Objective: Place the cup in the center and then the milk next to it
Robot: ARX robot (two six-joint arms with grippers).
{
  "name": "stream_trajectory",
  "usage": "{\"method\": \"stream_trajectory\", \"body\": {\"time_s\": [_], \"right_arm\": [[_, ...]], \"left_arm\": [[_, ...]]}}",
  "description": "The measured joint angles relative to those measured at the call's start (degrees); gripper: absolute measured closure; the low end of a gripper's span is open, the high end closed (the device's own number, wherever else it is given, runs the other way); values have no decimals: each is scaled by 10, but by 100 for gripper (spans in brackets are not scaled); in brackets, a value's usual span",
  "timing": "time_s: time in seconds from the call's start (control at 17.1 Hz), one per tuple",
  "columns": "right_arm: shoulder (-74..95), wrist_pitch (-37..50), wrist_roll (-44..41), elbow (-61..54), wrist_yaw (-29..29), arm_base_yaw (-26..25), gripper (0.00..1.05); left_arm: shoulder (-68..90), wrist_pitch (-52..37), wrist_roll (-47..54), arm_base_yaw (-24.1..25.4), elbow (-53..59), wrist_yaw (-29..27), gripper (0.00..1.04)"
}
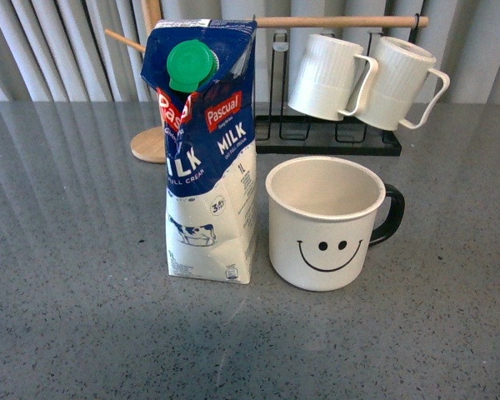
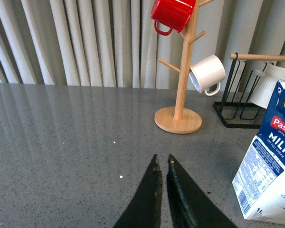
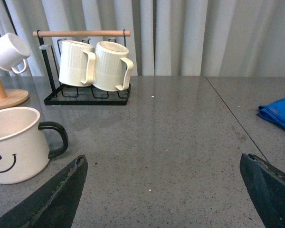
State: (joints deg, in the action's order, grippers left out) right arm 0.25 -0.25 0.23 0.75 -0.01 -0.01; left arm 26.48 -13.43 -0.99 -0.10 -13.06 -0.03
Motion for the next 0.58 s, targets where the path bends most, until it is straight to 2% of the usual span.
{"method": "stream_trajectory", "body": {"time_s": [0.06,0.58], "right_arm": [[0,0,0,0,0,0,7],[0,0,0,0,0,0,7]], "left_arm": [[-16,-2,0,0,16,0,103],[-100,15,0,0,87,0,104]]}}
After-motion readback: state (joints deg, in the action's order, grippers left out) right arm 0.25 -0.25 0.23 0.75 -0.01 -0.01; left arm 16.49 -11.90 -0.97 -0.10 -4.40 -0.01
